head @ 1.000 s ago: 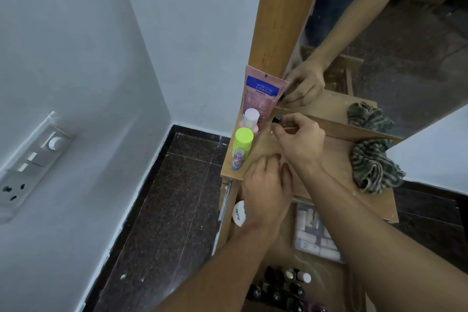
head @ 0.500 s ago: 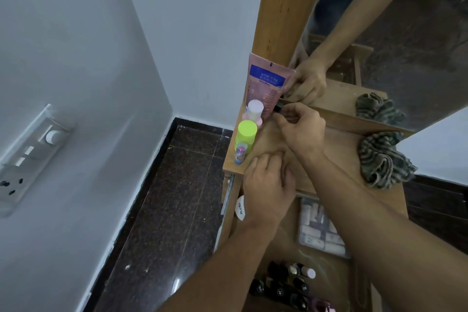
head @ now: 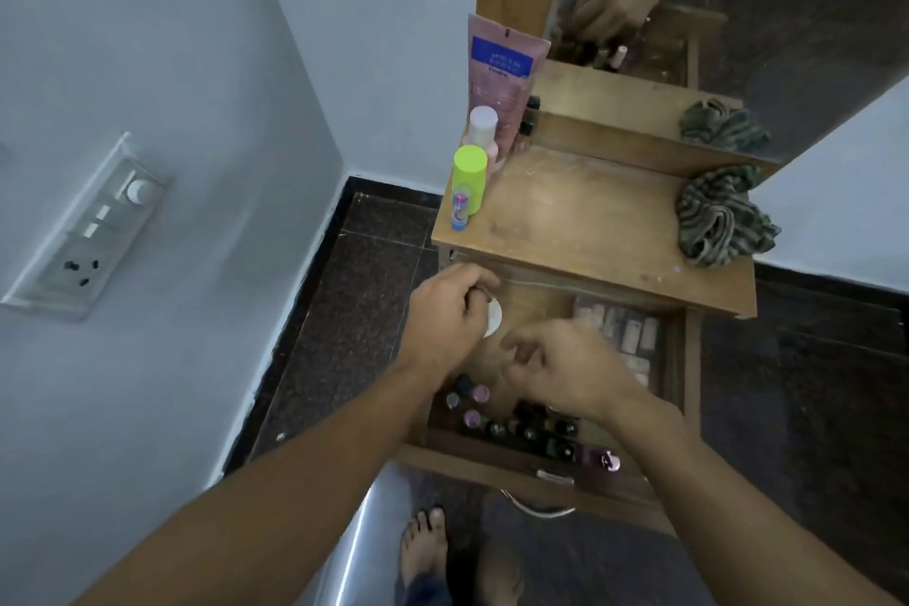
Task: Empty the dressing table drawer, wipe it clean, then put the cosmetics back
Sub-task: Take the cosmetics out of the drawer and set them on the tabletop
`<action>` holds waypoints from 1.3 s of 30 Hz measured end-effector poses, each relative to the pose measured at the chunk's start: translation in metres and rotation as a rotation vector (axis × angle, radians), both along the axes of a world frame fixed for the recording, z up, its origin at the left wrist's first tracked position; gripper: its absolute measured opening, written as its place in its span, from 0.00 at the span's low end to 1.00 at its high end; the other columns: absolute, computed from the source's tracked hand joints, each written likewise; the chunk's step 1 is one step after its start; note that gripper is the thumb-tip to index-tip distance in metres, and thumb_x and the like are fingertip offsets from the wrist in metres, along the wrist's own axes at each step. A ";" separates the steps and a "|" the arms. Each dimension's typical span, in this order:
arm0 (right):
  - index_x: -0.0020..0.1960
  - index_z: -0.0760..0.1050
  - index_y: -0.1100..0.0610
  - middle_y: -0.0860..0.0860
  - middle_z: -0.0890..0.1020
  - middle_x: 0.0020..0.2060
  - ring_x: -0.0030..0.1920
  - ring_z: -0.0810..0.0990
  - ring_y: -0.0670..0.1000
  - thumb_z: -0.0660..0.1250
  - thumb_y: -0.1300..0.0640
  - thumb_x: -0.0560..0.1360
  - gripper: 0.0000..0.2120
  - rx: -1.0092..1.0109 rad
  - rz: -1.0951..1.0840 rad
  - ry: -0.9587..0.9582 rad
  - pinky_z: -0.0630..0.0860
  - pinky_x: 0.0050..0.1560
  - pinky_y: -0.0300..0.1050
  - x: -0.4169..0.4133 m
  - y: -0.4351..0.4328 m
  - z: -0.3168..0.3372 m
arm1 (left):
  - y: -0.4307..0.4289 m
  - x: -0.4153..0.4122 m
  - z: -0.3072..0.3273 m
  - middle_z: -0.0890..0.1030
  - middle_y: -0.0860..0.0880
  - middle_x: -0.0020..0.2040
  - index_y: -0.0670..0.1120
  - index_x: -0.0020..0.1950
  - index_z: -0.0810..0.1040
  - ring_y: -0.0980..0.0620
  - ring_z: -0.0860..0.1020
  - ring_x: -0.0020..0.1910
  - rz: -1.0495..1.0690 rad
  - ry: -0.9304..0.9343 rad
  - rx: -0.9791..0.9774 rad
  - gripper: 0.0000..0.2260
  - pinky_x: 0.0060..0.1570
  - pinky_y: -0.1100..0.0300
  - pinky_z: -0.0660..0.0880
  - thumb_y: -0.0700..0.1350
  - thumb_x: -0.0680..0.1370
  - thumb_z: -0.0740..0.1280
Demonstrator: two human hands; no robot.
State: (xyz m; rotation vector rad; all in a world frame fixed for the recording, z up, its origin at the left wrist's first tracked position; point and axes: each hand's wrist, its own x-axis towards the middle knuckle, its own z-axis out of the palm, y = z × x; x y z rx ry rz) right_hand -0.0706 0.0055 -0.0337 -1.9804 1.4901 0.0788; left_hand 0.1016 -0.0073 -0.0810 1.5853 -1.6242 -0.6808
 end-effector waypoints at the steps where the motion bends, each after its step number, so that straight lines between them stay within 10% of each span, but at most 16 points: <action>1: 0.54 0.82 0.43 0.42 0.84 0.43 0.50 0.83 0.48 0.70 0.45 0.73 0.11 0.049 0.084 0.037 0.79 0.50 0.45 0.005 0.003 -0.002 | 0.006 0.006 -0.005 0.83 0.56 0.44 0.48 0.48 0.84 0.55 0.81 0.44 0.013 -0.011 0.036 0.13 0.44 0.53 0.79 0.36 0.73 0.62; 15: 0.44 0.77 0.47 0.43 0.80 0.38 0.43 0.80 0.51 0.69 0.43 0.71 0.08 -0.044 0.334 0.111 0.77 0.45 0.46 0.021 0.003 -0.034 | 0.024 0.014 -0.017 0.83 0.56 0.45 0.49 0.49 0.84 0.58 0.81 0.44 0.091 -0.015 0.097 0.13 0.46 0.61 0.77 0.34 0.74 0.65; 26: 0.40 0.82 0.49 0.40 0.85 0.35 0.36 0.82 0.40 0.76 0.46 0.69 0.07 -0.480 -0.368 -0.291 0.78 0.42 0.43 0.000 -0.090 0.066 | 0.002 0.007 -0.017 0.84 0.56 0.46 0.48 0.51 0.84 0.58 0.82 0.46 0.150 0.121 0.152 0.12 0.49 0.54 0.81 0.36 0.77 0.64; 39: 0.43 0.85 0.54 0.49 0.85 0.37 0.38 0.83 0.48 0.75 0.50 0.73 0.07 -0.536 -0.418 -0.217 0.77 0.38 0.42 0.024 -0.180 0.037 | -0.003 0.008 -0.036 0.84 0.58 0.41 0.51 0.46 0.85 0.61 0.78 0.35 0.145 0.057 0.110 0.11 0.32 0.69 0.68 0.40 0.75 0.63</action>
